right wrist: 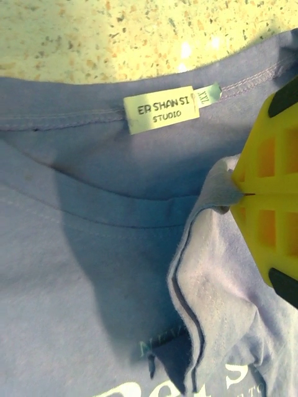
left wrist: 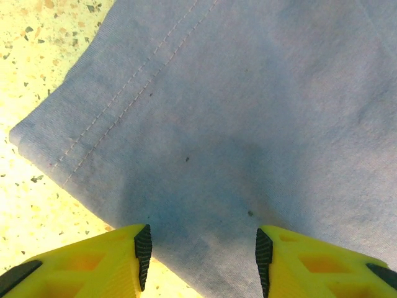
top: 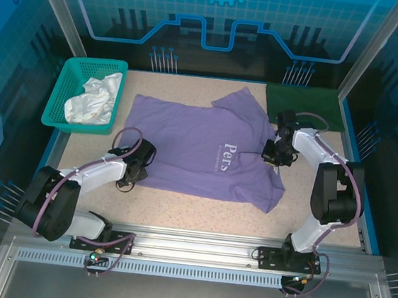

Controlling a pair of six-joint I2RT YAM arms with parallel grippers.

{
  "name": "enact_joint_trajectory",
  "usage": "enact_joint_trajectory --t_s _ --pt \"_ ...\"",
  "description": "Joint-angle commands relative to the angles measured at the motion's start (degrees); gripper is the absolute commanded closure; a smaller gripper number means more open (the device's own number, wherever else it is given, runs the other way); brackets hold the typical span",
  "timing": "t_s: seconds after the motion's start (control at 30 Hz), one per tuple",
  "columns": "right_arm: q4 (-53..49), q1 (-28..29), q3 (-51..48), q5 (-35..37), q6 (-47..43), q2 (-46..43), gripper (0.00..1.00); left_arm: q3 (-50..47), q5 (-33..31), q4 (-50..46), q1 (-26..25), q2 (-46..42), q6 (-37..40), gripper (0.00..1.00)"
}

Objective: Fold and stack the t-shirts

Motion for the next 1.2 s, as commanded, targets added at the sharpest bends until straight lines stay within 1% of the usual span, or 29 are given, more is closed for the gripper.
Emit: enact_joint_trajectory --t_s 0.0,0.43,0.67,0.77,0.83,0.87,0.97,1.07,1.17 --pt "-1.8 -0.7 3.9 -0.1 -1.0 1.5 0.95 -0.1 -1.3 -1.9 0.4 -0.6 -1.4 0.49" --pt "-3.7 0.2 13.5 -0.8 -1.2 7.9 0.94 -1.0 -1.4 -1.8 0.4 -2.5 -1.6 0.49" --pt "-3.3 2.8 17.6 -0.5 -4.4 12.0 0.91 -2.2 -0.9 -0.9 0.4 -4.9 -1.3 0.48" --pt "-3.3 2.9 18.2 0.1 -4.9 13.5 0.9 -2.6 -0.6 -0.4 0.4 -6.0 -1.0 0.45" --pt "-2.0 3.0 17.7 0.2 -5.3 13.5 0.86 -2.6 -0.3 -0.2 0.2 -7.0 -0.3 0.43" --pt "-1.2 3.0 17.6 -0.1 -5.7 13.4 0.84 -2.5 -0.1 -0.2 0.1 -7.6 0.1 0.43" --pt "1.2 3.0 17.4 -1.3 -6.7 13.1 0.83 -2.2 0.0 -0.5 -0.6 -10.4 1.1 0.38" --pt "3.6 3.1 17.4 -3.9 -6.9 12.6 0.82 -1.2 1.1 -0.1 -1.7 -12.5 2.3 0.37" --pt "5.3 3.3 17.9 -7.1 -7.0 12.8 0.82 0.8 2.0 -0.1 -3.5 -12.6 3.5 0.34"
